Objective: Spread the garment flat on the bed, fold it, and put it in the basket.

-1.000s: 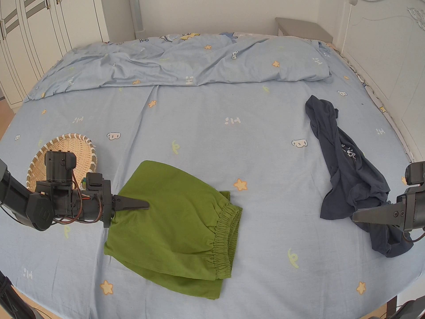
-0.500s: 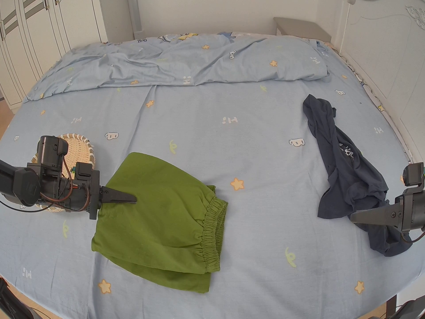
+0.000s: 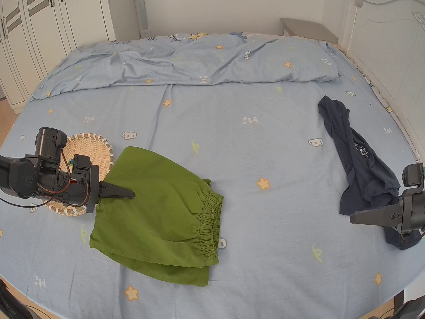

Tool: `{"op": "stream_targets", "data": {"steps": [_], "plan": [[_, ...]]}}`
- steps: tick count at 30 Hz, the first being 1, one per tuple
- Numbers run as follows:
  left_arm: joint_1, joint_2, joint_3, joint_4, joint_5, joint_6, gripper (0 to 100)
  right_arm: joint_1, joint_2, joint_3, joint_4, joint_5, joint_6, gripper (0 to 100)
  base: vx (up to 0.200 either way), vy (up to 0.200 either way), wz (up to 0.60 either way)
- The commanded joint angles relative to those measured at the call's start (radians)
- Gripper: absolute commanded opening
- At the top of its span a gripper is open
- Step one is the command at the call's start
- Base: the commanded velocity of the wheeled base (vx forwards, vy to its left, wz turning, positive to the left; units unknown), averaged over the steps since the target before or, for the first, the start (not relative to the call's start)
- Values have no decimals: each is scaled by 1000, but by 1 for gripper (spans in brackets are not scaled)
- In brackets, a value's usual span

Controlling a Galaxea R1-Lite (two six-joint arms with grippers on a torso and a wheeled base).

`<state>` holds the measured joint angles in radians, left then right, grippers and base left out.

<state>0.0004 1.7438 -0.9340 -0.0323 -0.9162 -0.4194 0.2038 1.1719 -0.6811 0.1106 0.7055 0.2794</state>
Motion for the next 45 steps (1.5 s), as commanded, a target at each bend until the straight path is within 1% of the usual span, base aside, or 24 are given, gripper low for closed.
{"op": "stream_targets", "data": {"steps": [1, 6, 7, 9, 11, 12, 14, 15, 17, 18, 19, 24, 28, 31, 34, 35, 36, 39, 41, 43, 45], "plan": [[-5, -6, 3, 0, 0, 2, 0, 2, 0, 0, 0, 0, 0, 100, 0, 200, 0], [-14, -9, 29, 0, 2, 47, 0, 2, -5, 0, 0, 2, 0, 100, 0, 200, 0], [-30, -12, 41, 0, 3, 76, 0, 2, -8, 0, 0, 2, 0, 100, 0, 0, 0], [-50, -29, 55, 2, 26, 93, 0, 2, -11, 0, 0, 0, 0, 100, 0, 0, 0], [-92, -55, 66, 3, 74, 93, 0, 3, -12, -6, 0, 2, -2, 100, 0, 0, 0], [-126, -67, 72, 3, 108, 93, 0, 3, -12, -9, 0, 2, 0, 100, 0, 0, 0], [-149, -75, 78, 3, 137, 93, 0, 6, -12, -9, 0, 2, 0, 100, 0, 0, 0], [-192, -95, 96, 3, 200, 94, 0, 17, -12, -9, 0, -1, 0, 100, 0, 0, 0], [-232, -118, 112, 3, 252, 94, 0, 22, -12, -6, 0, -5, 0, 100, 0, 0, 0], [-232, -118, 112, 3, 252, 94, 0, 22, -12, -6, 0, -5, 0, 100, 0, 0, 0], [-249, -144, 121, 5, 263, 94, 0, 22, -12, -6, 0, -5, -2, 100, 0, 0, 0], [-298, -202, 130, 3, 264, 94, 0, 22, -12, -6, 0, -5, 0, 100, 0, 0, 0], [-341, -211, 86, 5, 264, 94, 0, 22, -14, -5, 0, -5, -2, 100, 0, 0, 0], [-347, -208, 55, 23, 264, 100, 0, 22, -14, -5, 0, -5, -2, 100, 0, 0, 0], [-344, -195, -14, 92, 266, 185, 0, 19, -14, -8, 0, -6, 0, 100, 0, 0, 0], [-343, -193, -20, 100, 266, 197, 0, 19, -14, -6, 0, -6, 0, 100, 0, 0, 0], [-338, -181, -78, 155, 264, 254, 0, 14, -15, -6, 0, -8, -2, 100, 0, 0, 0], [-324, -159, -190, 282, 270, 332, 0, 8, -15, -6, 0, -8, -2, 100, 0, 0, 0], [-296, -152, -276, 364, 270, 398, 0, 8, -14, -6, 0, -8, -2, 100, 0, 0, 0], [-269, -144, -319, 408, 273, 459, 0, 11, -14, -5, 0, -9, -2, 100, 0, 0, 0], [-250, -141, -335, 405, 283, 479, 0, 9, -14, -5, 0, -9, -2, 100, 0, 0, 0]]}}
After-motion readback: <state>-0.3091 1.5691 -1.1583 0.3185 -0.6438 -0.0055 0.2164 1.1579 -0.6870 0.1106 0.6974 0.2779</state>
